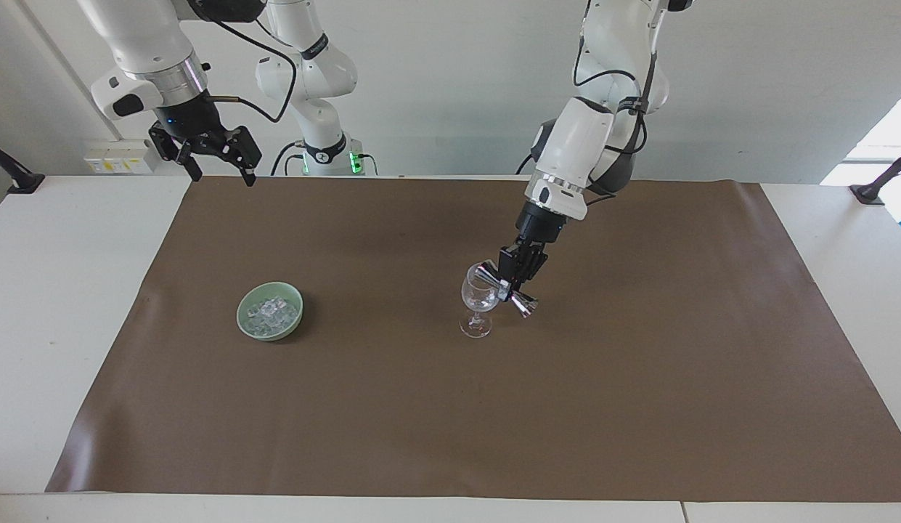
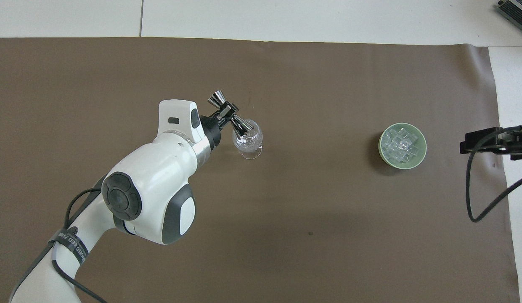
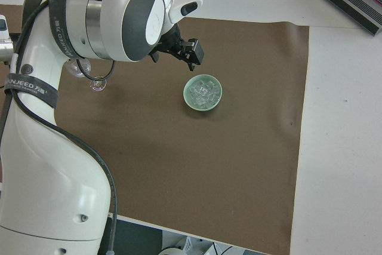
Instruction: Pour wine and add ice with both arms
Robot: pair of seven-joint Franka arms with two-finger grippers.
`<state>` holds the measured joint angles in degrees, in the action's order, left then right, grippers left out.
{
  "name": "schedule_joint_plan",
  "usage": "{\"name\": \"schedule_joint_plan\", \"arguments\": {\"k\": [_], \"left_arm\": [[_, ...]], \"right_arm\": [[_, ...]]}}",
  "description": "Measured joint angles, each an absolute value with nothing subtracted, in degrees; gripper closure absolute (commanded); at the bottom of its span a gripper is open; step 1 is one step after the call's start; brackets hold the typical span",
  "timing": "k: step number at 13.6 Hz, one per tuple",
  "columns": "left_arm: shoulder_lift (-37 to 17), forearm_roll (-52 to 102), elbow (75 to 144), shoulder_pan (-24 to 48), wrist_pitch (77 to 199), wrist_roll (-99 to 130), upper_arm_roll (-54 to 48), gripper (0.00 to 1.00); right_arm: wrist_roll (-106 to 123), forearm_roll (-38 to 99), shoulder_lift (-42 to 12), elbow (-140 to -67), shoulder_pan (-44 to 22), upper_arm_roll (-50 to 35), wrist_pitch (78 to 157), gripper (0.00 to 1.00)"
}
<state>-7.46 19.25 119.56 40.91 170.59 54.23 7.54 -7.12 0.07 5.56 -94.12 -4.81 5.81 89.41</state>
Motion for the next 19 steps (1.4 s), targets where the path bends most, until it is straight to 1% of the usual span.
{"name": "schedule_joint_plan", "arguments": {"k": [8, 13, 16, 19], "left_arm": [[-6.8, 20.3, 119.5, 40.9, 169.9, 55.8, 7.6, 1.00], [-6.3, 28.2, 119.0, 40.9, 168.5, 55.9, 7.5, 1.00], [-6.2, 34.8, 117.7, 40.6, 165.1, 56.0, 8.1, 1.00], [-6.2, 43.8, 116.4, 37.7, 161.6, 56.0, 8.3, 1.00]], "right_arm": [[-7.1, 0.1, 5.6, -94.1, -4.8, 5.8, 89.4, 0.00], [-7.1, 0.1, 5.6, -94.1, -4.8, 5.8, 89.4, 0.00], [-7.1, 0.1, 5.6, -94.1, -4.8, 5.8, 89.4, 0.00], [-7.1, 0.1, 5.6, -94.1, -4.8, 5.8, 89.4, 0.00]]}}
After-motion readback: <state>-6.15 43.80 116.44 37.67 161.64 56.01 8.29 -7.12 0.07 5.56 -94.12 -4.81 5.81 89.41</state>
